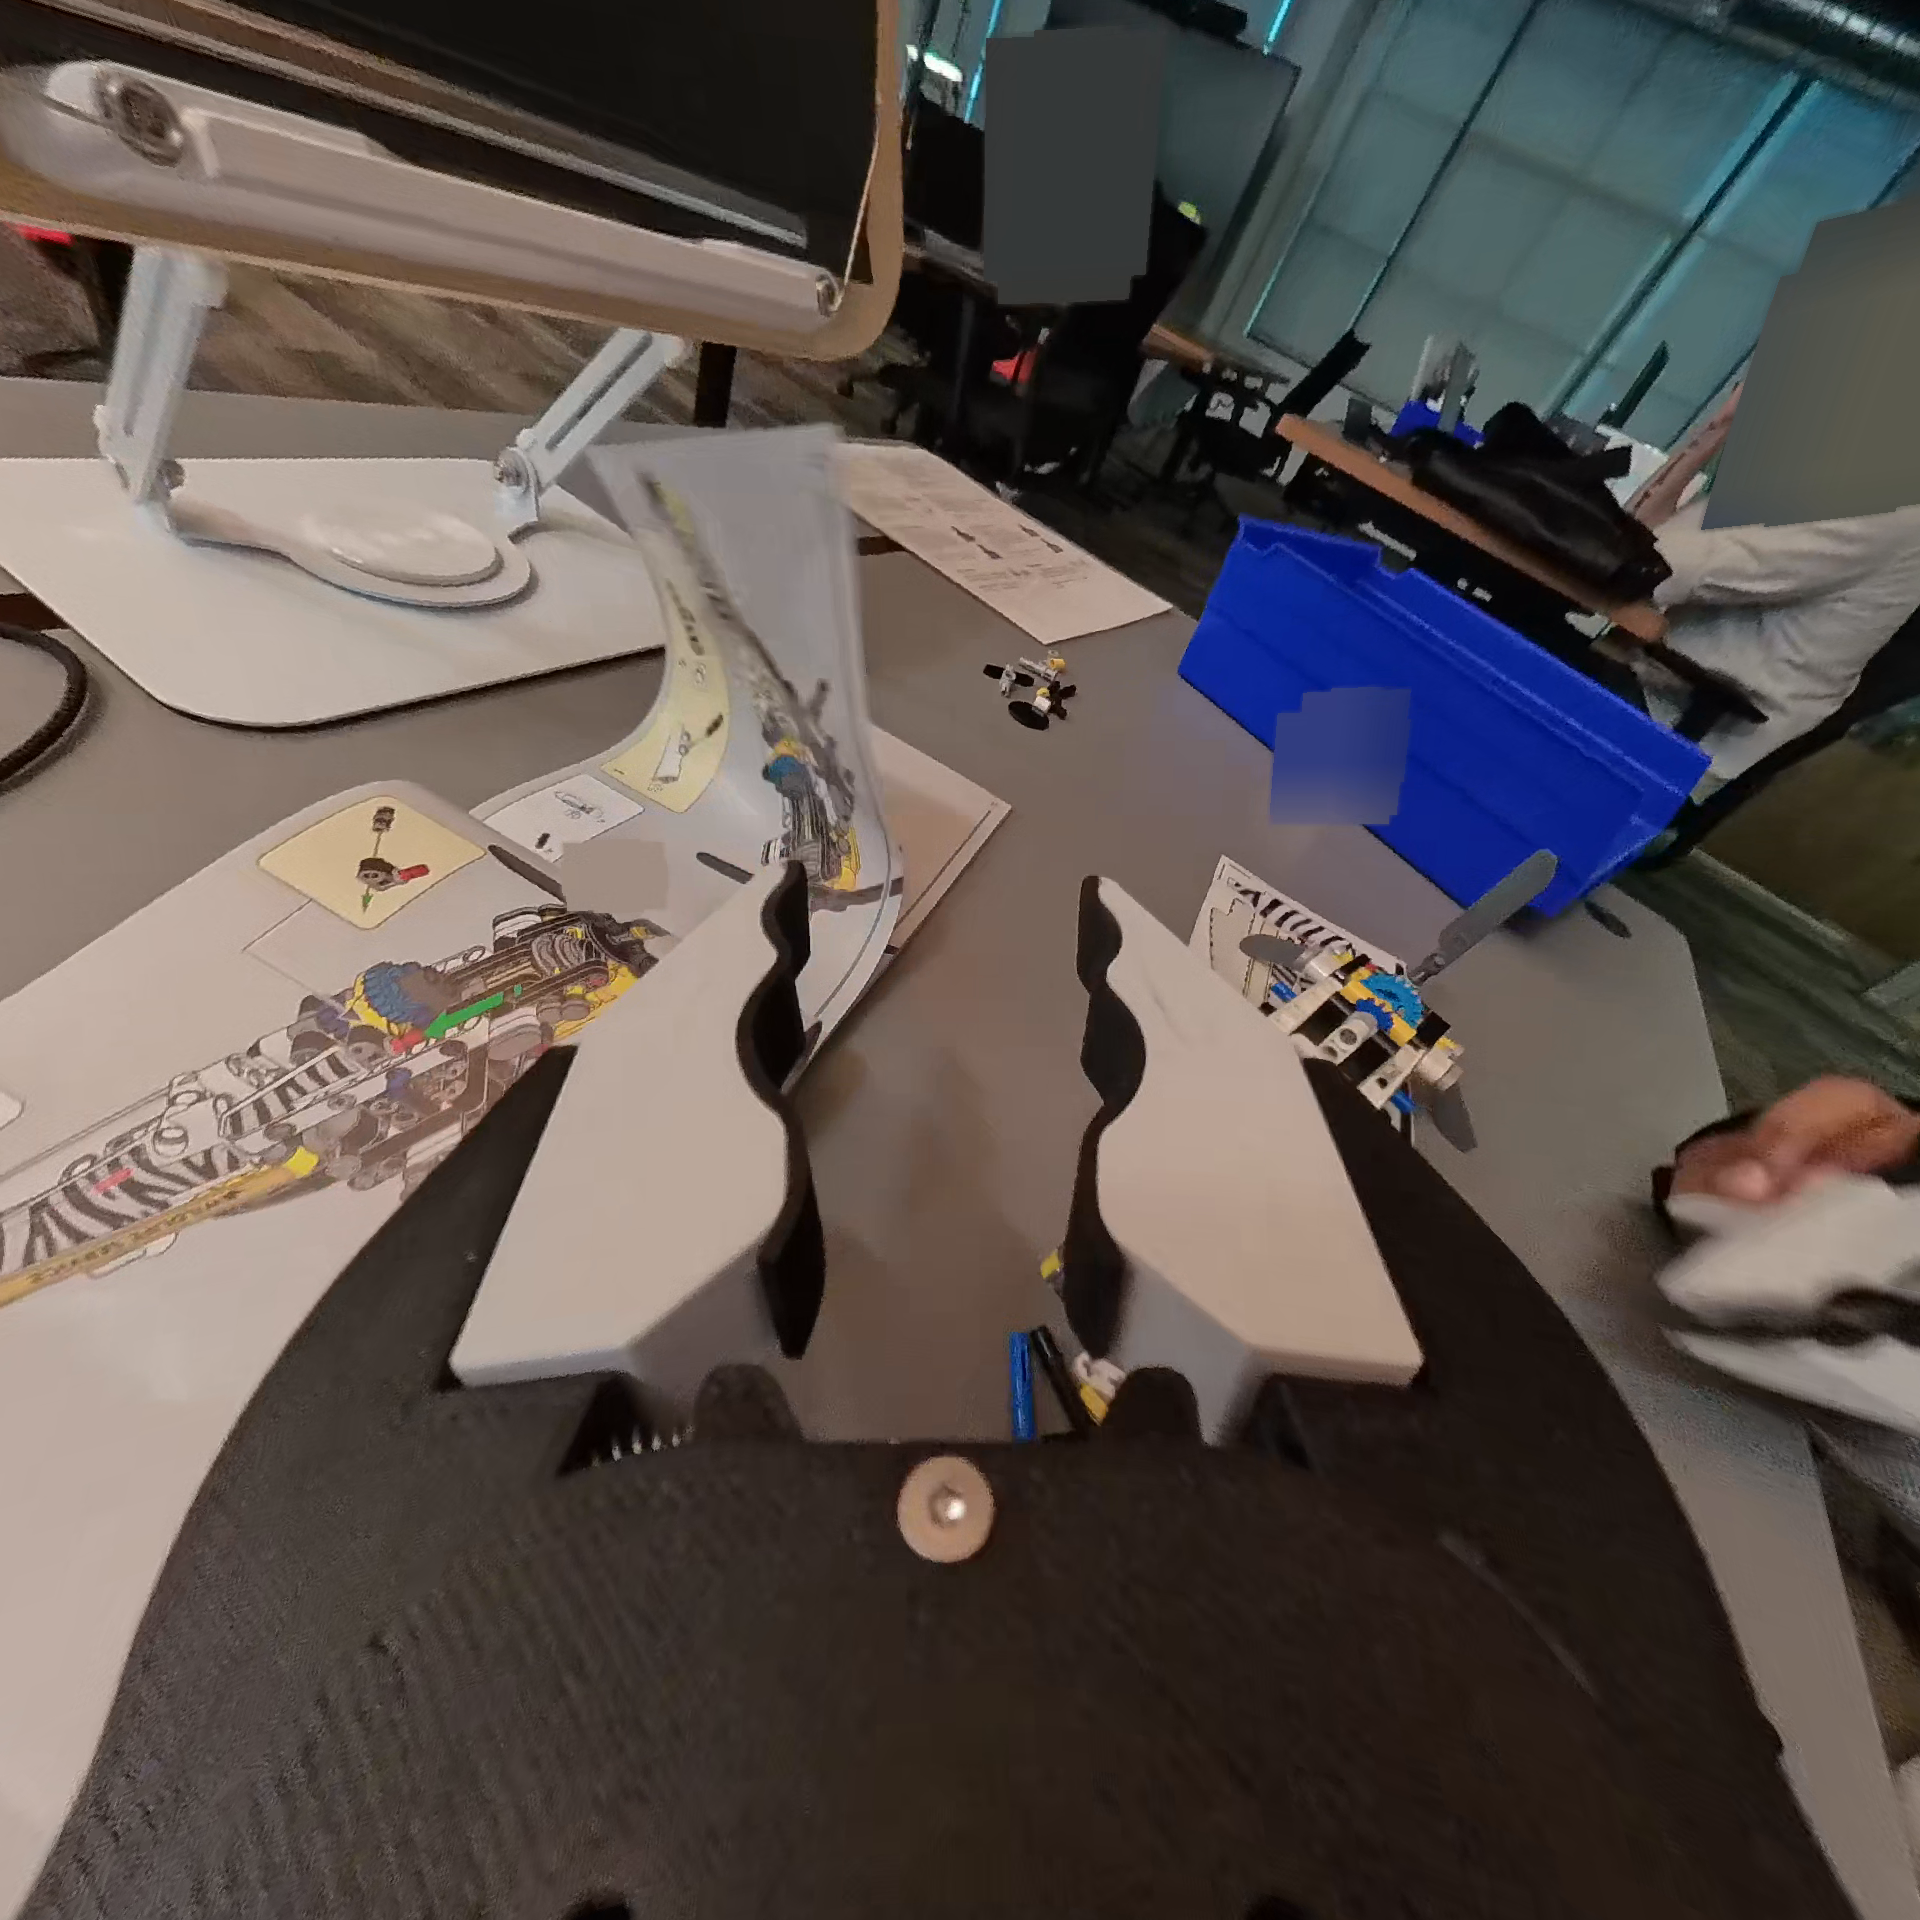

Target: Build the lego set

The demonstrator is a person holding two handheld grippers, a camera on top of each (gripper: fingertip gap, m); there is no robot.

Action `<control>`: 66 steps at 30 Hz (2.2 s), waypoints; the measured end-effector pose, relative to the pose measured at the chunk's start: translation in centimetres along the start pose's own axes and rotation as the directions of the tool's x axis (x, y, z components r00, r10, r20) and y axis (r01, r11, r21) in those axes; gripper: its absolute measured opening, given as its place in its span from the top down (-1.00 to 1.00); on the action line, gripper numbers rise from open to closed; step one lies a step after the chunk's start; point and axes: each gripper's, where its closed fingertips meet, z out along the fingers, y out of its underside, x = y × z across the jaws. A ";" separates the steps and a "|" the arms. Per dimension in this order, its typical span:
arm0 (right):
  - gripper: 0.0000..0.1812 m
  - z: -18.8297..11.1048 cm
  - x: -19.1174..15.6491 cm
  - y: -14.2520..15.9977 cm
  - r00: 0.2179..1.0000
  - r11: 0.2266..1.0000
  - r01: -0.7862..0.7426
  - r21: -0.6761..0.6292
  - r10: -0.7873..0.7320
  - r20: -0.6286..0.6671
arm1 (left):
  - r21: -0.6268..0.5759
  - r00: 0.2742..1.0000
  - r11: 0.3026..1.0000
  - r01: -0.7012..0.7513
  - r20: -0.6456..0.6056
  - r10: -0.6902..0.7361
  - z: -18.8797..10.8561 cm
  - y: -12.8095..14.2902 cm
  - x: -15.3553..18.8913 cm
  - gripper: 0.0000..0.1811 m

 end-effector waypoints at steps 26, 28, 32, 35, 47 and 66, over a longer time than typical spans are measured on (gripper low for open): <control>0.49 -0.2 -9.2 -4.0 0.829 0.982 -0.180 -0.064 0.186 0.528 | 0.160 0.991 0.983 -0.086 0.112 0.069 -5.5 0.0 1.4 0.53; 0.52 -0.2 -9.4 -3.0 0.819 0.980 -0.163 -0.113 0.198 0.538 | 0.204 0.993 0.976 -0.080 0.104 0.060 -6.2 -0.4 1.8 0.55; 0.56 0.0 -9.7 -1.5 0.802 0.970 -0.137 -0.199 0.227 0.552 | 0.235 0.994 0.970 -0.069 0.100 0.046 -6.8 -0.6 1.9 0.58; 0.60 0.0 -9.8 -1.4 0.789 0.966 -0.148 -0.213 0.245 0.563 | 0.227 0.995 0.972 -0.066 0.090 0.046 -6.7 -0.4 2.1 0.57; 0.95 0.8 -9.1 -0.8 0.796 0.944 -0.190 -0.270 0.308 0.520 | 0.197 0.992 0.975 -0.106 0.091 0.089 -6.1 0.1 2.6 0.58; 0.97 -3.5 3.9 -4.4 0.658 0.595 -0.752 0.285 0.651 0.377 | 0.089 0.818 0.962 -0.257 -0.510 0.266 -1.8 5.7 22.3 0.72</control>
